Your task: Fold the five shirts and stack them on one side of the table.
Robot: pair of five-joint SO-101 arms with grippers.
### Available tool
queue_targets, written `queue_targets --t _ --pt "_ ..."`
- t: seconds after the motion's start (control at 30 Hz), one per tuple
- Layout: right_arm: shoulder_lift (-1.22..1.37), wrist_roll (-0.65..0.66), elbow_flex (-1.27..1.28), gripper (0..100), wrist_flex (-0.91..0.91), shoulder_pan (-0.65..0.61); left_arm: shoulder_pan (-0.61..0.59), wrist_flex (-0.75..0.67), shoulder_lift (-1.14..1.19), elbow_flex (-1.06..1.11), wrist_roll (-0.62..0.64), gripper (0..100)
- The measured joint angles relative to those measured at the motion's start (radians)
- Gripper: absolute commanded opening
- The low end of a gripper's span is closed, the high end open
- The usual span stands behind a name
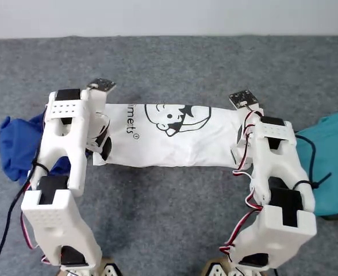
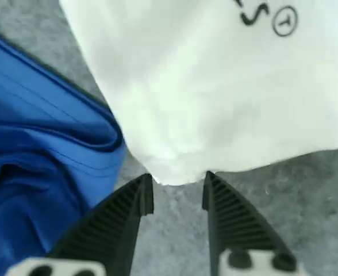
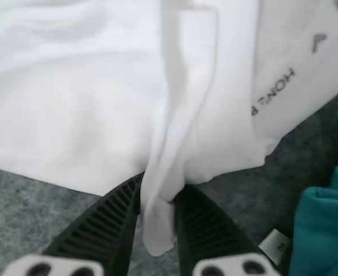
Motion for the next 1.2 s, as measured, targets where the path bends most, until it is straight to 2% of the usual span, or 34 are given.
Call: queue_targets --t 0.43,0.53,0.63,0.93,1.2 --pt "-0.002 0.000 0.009 1.0 0.000 0.000 -0.002 -0.008 0.238 -0.112 -0.046 17" --pt "-0.002 0.000 0.009 1.0 0.000 0.000 -0.003 0.011 0.252 -0.138 -0.048 13" --pt "-0.002 0.000 0.009 1.0 0.000 0.000 -0.002 0.011 0.259 -0.141 -0.048 2" --pt "-0.002 0.000 0.011 1.0 0.000 -0.002 0.002 0.017 0.284 -0.163 -0.043 1" --pt "-0.002 -0.002 0.011 1.0 0.000 -0.002 0.003 0.169 0.255 -0.235 -0.048 1"
